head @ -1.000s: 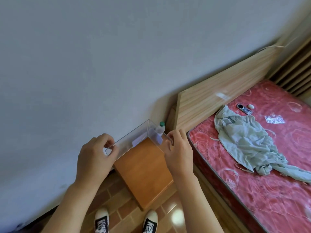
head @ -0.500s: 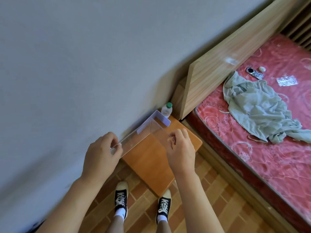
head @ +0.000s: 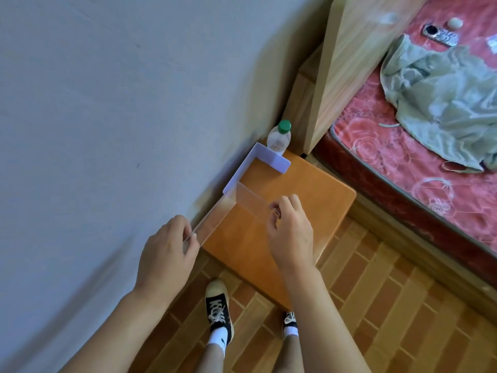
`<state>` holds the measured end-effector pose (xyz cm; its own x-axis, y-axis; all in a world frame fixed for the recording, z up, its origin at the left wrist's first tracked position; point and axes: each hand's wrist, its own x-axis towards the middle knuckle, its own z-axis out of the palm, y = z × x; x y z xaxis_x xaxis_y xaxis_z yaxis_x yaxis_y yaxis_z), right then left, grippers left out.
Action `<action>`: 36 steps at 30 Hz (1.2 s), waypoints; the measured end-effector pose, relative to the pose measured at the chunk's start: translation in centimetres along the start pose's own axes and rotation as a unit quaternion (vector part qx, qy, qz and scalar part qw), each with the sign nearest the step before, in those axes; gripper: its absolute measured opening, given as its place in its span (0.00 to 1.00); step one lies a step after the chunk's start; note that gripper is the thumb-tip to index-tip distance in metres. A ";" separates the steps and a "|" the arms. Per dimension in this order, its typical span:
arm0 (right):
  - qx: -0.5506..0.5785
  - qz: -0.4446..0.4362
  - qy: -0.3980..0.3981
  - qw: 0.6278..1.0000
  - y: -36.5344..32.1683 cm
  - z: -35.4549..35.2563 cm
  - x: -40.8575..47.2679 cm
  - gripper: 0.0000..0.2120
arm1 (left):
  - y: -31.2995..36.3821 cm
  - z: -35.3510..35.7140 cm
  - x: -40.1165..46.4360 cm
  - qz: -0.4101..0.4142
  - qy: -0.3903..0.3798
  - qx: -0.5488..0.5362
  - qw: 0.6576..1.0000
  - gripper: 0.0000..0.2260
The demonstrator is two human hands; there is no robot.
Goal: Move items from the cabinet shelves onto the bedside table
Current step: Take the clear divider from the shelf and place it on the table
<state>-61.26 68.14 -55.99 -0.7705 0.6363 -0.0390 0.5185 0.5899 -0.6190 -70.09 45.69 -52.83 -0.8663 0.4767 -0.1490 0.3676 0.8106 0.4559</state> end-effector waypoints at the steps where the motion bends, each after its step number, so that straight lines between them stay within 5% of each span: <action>1: 0.003 -0.001 0.004 1.000 0.5 0.9 0.1 0.07 | -0.5 0.8 0.2 0.004 -0.003 0.002 1.000 0.11; 12: 0.007 -0.005 0.024 1.000 5.4 8.9 0.1 0.06 | -5.3 7.8 1.8 0.018 -0.041 0.030 0.999 0.10; 36: -0.014 -0.038 0.052 0.998 8.5 13.5 0.4 0.06 | -7.7 13.4 3.1 -0.020 -0.009 -0.006 1.000 0.08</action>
<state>-62.19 66.68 -71.85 -0.7658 0.6368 0.0894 0.4721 0.6511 -0.5943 -71.06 45.49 -68.56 -0.8736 0.4509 -0.1830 0.3291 0.8245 0.4603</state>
